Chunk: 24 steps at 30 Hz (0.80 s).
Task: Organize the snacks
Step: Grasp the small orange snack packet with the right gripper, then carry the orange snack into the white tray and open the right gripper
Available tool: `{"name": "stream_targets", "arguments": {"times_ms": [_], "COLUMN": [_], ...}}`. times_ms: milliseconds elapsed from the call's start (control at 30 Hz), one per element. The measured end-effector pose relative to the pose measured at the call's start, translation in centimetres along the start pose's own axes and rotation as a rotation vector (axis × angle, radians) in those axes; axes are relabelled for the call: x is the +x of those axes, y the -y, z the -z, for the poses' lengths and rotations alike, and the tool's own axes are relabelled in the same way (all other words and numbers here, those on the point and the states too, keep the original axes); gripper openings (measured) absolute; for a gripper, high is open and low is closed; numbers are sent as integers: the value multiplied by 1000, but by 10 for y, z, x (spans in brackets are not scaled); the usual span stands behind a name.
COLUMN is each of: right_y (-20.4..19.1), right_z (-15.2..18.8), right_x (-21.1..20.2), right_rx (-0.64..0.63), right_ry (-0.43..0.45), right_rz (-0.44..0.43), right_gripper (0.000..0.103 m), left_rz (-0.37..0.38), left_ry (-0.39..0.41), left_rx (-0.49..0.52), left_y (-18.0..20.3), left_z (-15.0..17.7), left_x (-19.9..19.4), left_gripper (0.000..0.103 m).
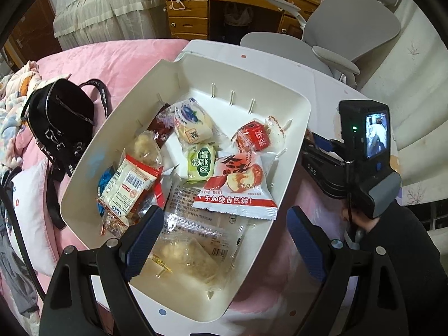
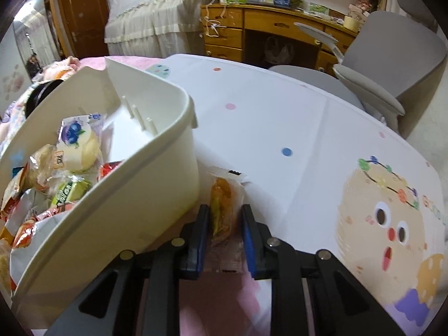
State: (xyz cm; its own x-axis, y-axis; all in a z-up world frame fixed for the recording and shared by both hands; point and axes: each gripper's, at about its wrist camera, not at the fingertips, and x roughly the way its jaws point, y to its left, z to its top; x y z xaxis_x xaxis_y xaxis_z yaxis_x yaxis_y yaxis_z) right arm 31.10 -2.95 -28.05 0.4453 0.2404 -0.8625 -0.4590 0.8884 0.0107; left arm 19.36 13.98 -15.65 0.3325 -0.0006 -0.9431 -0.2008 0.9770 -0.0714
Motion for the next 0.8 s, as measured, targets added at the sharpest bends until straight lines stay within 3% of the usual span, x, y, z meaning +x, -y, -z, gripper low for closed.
{"name": "stream_targets", "arguments": {"times_ms": [200, 467, 800], "right_y": [11, 18, -17], "right_z": [1, 0, -7], "right_x": [-33, -96, -147], "right_rx": [38, 117, 97], "right_ry": [4, 54, 98], "right_rz": [70, 91, 126], "right_gripper": [22, 22, 22], "left_rz": [10, 47, 118], "left_ry": [39, 77, 141], "left_rx": [23, 58, 62], "left_y": [5, 7, -19], "left_z": [-2, 5, 14], "left_x": [-18, -42, -72], "left_gripper": [89, 89, 89]}}
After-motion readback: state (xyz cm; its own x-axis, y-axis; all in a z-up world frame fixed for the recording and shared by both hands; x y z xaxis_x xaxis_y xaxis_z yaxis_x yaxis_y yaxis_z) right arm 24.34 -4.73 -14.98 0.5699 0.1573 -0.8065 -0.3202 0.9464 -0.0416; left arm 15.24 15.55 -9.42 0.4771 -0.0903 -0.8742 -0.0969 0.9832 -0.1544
